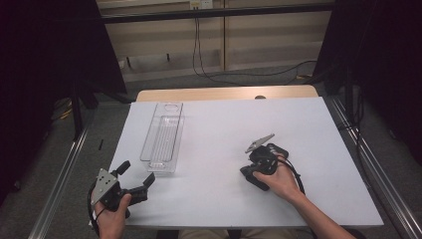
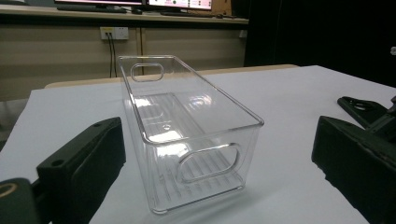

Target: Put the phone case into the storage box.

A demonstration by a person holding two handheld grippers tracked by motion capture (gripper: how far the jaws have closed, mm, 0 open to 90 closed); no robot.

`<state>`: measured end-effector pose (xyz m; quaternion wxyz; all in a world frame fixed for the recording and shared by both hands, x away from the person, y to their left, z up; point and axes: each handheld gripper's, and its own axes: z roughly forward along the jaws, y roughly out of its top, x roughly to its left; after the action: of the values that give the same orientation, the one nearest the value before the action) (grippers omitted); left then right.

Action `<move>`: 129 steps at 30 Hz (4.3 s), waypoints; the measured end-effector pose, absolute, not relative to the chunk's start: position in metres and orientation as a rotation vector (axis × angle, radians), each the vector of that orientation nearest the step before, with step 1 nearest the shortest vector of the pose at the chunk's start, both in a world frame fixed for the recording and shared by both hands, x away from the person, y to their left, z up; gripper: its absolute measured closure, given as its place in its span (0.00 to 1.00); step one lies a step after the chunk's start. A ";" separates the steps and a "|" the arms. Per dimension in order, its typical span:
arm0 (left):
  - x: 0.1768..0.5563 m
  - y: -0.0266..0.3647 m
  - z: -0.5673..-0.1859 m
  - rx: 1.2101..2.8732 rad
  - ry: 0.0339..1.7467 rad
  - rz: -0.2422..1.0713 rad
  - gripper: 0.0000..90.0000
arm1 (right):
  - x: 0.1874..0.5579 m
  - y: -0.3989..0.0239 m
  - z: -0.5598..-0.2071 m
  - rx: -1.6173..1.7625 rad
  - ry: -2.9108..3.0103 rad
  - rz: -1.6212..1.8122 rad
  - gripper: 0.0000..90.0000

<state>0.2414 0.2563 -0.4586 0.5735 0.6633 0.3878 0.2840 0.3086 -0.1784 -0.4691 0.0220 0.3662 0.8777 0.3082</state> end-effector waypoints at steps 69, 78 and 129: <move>0.241 0.256 -0.458 1.557 0.908 0.664 0.03 | 0.244 -0.288 -0.457 1.285 2.459 1.141 0.55; 0.241 0.258 -0.458 1.558 0.902 0.665 0.03 | 0.245 -0.284 -0.453 1.269 2.414 1.130 0.16; 0.245 0.255 -0.458 1.570 0.886 0.645 0.03 | 0.324 -0.286 -0.464 1.505 2.574 0.622 0.07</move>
<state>0.2452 0.2554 -0.4579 0.5759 0.6704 0.3782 0.2755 0.3242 -0.2862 -0.4638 0.0481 0.4935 0.8441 0.2040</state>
